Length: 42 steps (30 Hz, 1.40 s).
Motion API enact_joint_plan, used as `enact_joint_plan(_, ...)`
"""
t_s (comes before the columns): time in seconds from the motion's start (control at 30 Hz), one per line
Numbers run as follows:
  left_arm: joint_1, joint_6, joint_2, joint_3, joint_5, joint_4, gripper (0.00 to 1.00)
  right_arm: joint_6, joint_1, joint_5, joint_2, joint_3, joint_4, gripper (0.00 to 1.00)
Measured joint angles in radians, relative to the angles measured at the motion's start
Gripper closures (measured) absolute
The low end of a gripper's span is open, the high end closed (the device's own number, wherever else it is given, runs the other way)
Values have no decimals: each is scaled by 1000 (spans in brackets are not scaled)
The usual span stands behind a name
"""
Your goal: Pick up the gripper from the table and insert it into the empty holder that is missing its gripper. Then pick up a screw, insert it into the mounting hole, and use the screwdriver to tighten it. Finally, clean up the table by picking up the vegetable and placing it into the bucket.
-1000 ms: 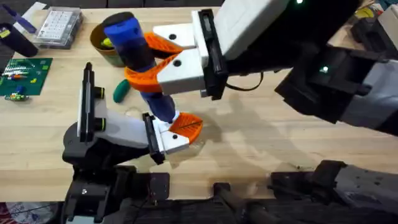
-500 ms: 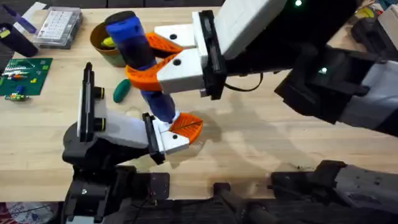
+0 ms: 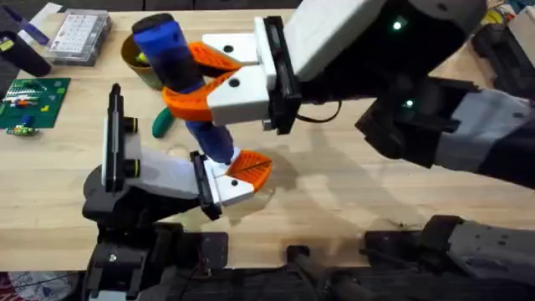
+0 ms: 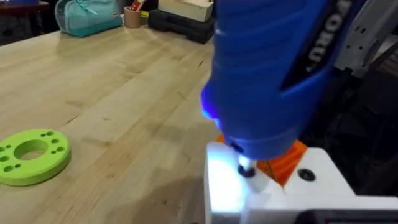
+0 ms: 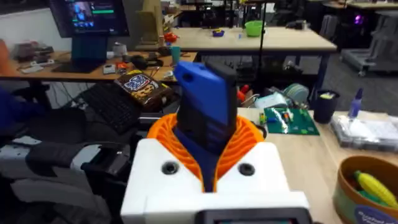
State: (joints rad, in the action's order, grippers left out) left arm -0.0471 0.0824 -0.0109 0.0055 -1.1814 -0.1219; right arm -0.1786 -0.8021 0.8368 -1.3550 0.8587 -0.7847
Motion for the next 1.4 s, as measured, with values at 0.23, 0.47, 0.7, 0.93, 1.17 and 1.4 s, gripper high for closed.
enact_joint_plan(0.23,3,5,10,9,30,7,987,-8,18,61,-35,178,296,950)
enact_joint_plan(0.47,3,-3,10,9,25,-6,987,45,21,57,-44,361,408,949)
enact_joint_plan(0.7,3,-3,10,9,25,-6,987,45,21,57,-44,361,408,949)
enact_joint_plan(0.93,3,-3,10,9,25,-6,987,45,21,57,-44,361,408,949)
enact_joint_plan(1.17,3,-3,10,9,25,-6,987,45,21,57,-44,361,408,949)
enact_joint_plan(1.4,3,-3,10,9,25,-6,987,45,21,57,-44,361,408,949)
